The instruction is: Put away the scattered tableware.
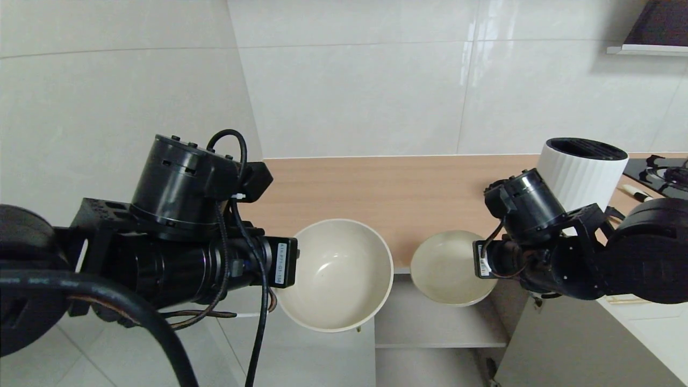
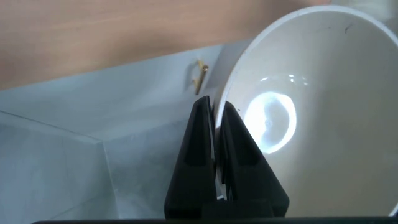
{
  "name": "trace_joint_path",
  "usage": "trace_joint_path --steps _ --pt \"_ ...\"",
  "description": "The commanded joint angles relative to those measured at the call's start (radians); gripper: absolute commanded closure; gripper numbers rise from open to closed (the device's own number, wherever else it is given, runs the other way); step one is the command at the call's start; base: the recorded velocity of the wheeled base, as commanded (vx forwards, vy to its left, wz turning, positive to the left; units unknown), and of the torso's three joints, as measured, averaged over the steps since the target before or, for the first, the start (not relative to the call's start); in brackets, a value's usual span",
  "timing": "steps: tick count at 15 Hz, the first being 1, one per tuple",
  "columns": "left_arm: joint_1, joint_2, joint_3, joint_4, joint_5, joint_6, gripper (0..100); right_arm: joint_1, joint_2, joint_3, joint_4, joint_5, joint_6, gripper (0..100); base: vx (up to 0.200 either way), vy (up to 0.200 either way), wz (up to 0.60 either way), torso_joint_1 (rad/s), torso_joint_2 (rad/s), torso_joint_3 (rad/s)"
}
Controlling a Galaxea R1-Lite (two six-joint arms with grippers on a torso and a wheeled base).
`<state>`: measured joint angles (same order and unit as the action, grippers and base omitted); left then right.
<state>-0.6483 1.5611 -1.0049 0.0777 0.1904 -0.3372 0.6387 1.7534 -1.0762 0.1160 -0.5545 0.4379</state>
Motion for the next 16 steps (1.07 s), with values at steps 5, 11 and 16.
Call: trace_joint_path --steps 5,11,16 --pt "-0.001 0.022 0.000 0.001 0.000 0.000 100 0.002 0.026 0.012 0.001 -0.009 -0.001 100 0.000 0.000 -0.60 -0.163 0.44 0.258" --pt "0.004 -0.007 -0.011 -0.001 0.001 0.004 100 0.068 -0.009 0.036 0.002 -0.007 -0.001 100 0.000 0.000 -0.40 -0.172 0.48 0.311" --pt "0.009 0.033 -0.026 -0.001 0.009 0.003 100 0.072 -0.018 0.056 -0.010 -0.009 -0.004 100 0.000 0.000 0.00 -0.037 0.12 0.084"
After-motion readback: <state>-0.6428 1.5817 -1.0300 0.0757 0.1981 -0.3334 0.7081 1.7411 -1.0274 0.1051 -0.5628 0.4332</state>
